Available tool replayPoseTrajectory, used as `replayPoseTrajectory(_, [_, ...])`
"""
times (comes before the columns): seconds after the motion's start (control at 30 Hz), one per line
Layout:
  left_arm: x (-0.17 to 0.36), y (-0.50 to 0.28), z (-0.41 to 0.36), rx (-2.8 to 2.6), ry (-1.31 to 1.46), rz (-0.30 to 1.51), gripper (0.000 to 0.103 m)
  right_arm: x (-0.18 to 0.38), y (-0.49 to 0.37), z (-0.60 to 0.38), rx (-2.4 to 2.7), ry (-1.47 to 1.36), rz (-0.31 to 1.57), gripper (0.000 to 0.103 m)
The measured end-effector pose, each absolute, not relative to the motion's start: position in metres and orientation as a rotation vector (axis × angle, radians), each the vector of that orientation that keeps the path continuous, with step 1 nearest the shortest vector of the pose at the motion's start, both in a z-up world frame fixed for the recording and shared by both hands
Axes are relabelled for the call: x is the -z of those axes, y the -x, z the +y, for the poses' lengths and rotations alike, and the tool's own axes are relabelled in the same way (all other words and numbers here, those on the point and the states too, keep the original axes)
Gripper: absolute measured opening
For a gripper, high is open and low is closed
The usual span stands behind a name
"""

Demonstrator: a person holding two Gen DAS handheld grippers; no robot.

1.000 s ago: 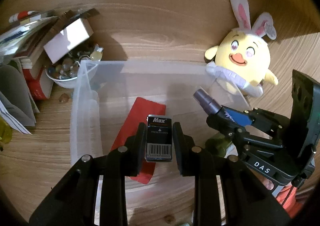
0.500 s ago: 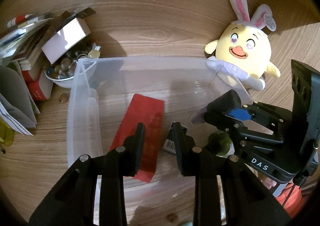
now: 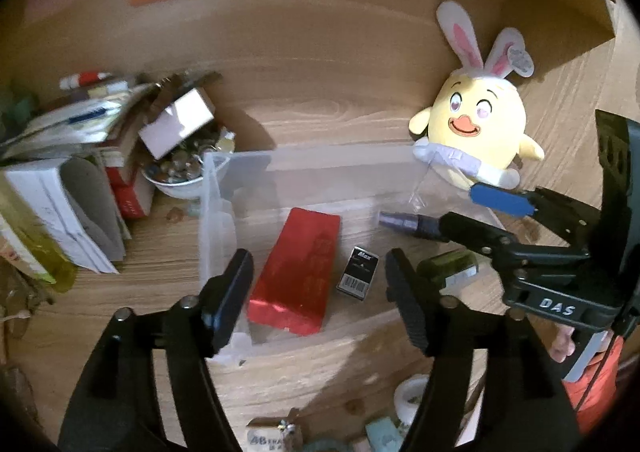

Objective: Organize objects
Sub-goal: 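Open both tools to release the items and withdraw from the bin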

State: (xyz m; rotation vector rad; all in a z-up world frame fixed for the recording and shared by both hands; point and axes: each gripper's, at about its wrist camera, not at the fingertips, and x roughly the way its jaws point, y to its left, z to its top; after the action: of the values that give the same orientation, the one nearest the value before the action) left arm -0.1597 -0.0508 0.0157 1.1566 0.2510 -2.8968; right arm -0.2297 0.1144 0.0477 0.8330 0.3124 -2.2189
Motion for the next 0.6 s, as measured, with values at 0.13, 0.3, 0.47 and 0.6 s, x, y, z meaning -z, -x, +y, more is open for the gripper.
replayPoseTrajectory(0.13, [-0.024,0.145,-0.052,2.900,-1.119,0.236,0.078,-0.058,0.217,0.123,2.220,-0.799,0.287,0.061])
replayPoseTrajectory(0.3, [-0.029,0.127,-0.053,2.892,-1.085,0.219,0.086,-0.066,0.198,0.134,2.214,-0.768,0.265,0.063])
replayPoseTrajectory(0.47, [-0.026,0.108,-0.057,2.868,-1.077,0.190,0.090,-0.065,0.183,0.141,2.204,-0.765,0.252,0.063])
replayPoseTrajectory(0.6, [-0.017,0.096,-0.060,2.848,-1.109,0.198,0.090,-0.057,0.172,0.141,2.184,-0.788,0.247,0.064])
